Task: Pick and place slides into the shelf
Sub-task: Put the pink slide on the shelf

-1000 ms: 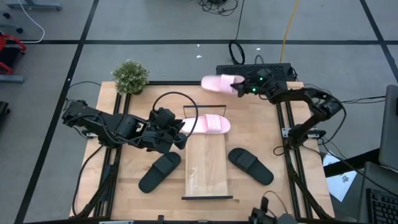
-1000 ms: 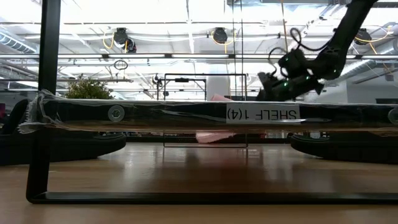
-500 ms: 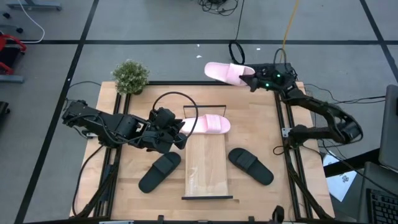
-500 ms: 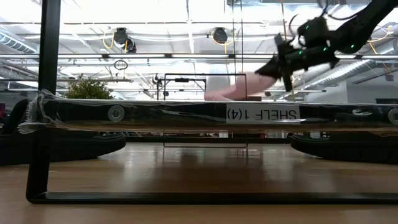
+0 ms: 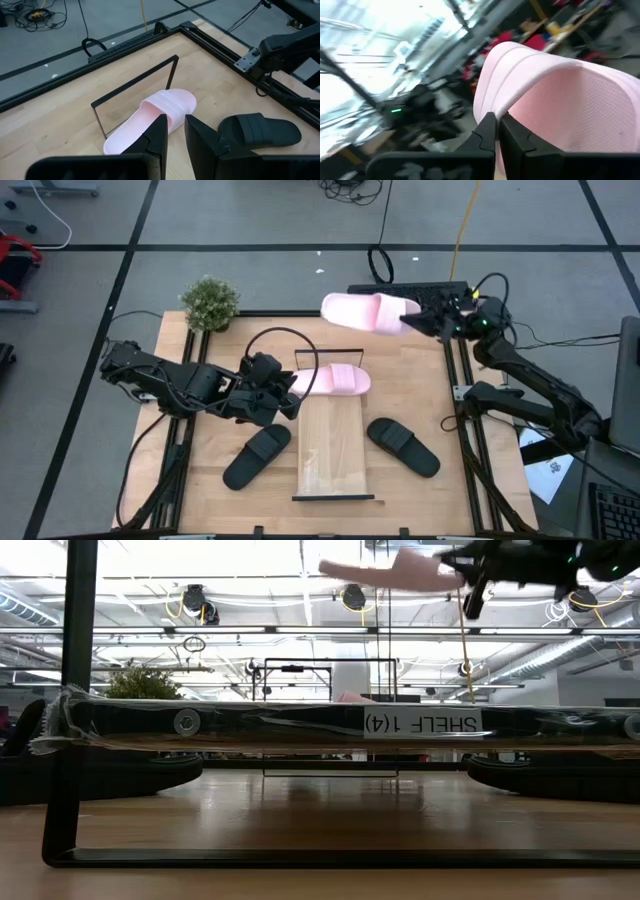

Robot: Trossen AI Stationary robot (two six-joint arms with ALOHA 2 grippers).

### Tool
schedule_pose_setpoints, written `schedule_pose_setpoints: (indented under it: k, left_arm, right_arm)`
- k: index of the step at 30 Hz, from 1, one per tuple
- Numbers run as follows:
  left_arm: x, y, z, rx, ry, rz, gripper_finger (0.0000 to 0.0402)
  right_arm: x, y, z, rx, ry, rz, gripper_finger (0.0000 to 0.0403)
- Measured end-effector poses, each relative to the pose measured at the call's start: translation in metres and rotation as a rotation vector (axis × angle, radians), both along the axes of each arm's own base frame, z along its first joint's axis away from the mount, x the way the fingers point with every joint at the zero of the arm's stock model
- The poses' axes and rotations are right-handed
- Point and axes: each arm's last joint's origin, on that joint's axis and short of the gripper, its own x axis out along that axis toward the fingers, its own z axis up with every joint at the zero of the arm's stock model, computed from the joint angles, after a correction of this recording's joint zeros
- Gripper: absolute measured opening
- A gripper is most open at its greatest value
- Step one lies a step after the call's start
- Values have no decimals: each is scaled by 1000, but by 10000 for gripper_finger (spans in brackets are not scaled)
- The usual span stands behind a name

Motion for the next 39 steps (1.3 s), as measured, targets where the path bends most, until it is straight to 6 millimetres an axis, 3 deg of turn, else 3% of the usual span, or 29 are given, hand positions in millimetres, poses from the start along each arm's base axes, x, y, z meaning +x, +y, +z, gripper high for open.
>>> schedule_pose_setpoints:
  k: [8,27,33,39]
  left_arm:
    - [1,4,0,9,6,7,62]
    - [2,10,0,73,50,0,62]
    - [3,14,0,81,62,1,62]
    - [3,14,-1,56,76,-36,62]
  right_arm:
    - [14,40,-3,149,54,148,0]
    - [58,132,-35,360,287,52,0]
    - [77,156,-46,420,286,19,0]
    - [98,177,-68,464,339,-2,0]
